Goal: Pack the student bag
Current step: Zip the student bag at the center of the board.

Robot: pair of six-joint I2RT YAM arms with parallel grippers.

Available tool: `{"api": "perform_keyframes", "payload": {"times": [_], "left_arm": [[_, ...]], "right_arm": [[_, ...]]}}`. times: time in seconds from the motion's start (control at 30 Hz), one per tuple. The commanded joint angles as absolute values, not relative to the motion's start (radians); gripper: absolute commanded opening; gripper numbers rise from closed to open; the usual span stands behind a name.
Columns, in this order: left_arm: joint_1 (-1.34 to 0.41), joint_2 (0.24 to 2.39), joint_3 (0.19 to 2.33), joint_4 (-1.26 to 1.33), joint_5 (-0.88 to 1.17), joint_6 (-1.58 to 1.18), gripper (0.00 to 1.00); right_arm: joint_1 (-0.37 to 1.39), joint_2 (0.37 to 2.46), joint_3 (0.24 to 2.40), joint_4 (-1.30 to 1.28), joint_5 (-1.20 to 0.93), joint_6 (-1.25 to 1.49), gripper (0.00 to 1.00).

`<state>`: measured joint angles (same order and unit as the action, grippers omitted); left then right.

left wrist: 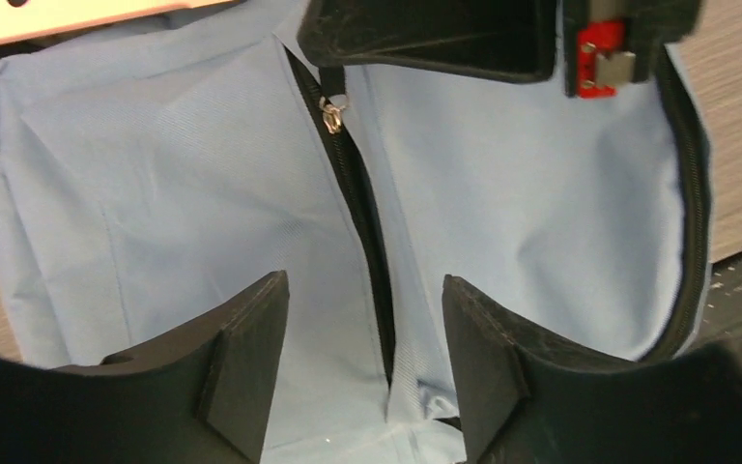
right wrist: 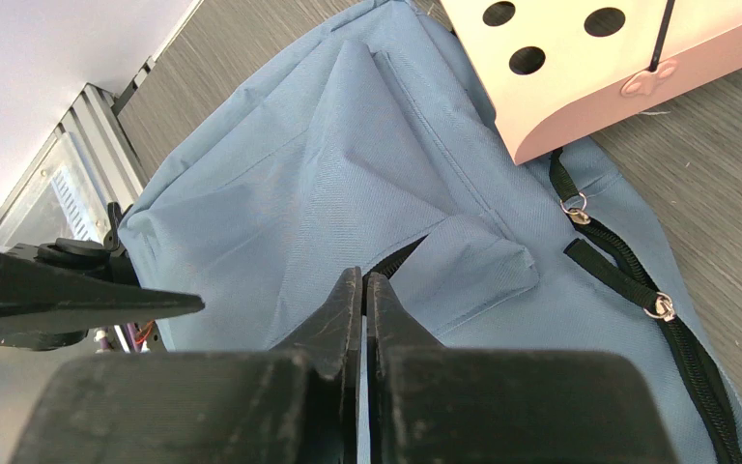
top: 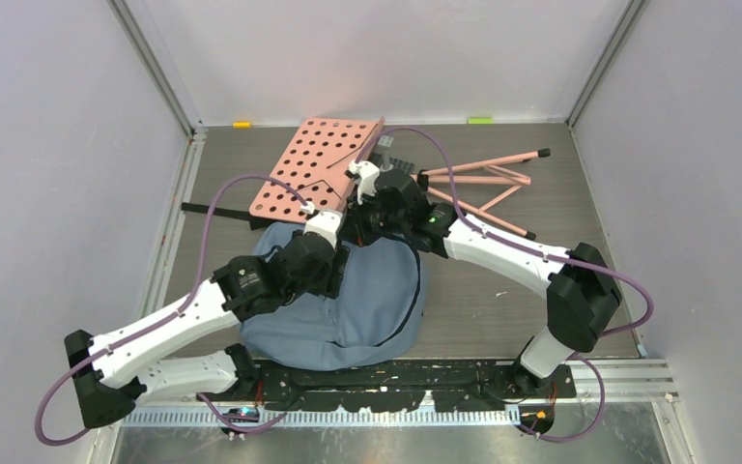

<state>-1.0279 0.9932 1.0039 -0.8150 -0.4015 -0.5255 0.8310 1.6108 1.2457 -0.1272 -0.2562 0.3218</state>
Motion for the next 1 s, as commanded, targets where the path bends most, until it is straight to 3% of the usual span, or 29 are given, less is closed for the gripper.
{"api": "perform_keyframes", "payload": {"times": [0.0, 0.33, 0.57, 0.97], "left_arm": [[-1.007, 0.989, 0.963, -0.686, -0.445, -0.430, 0.57], [-1.006, 0.949, 0.777, -0.605, -0.347, -0.474, 0.34], [-1.006, 0.895, 0.692, -0.610, -0.283, -0.524, 0.01], [-1.006, 0.938, 0.664, -0.647, -0.128, -0.520, 0.00]], "right_arm": [[0.831, 1.555, 1.258, -0.054, -0.259, 0.330, 0.01], [0.843, 1.583, 1.277, -0.038, -0.249, 0.298, 0.01], [0.845, 1.643, 1.315, -0.027, -0.210, 0.283, 0.01], [0.837, 1.753, 1.442, -0.082, -0.079, 0.178, 0.00]]}}
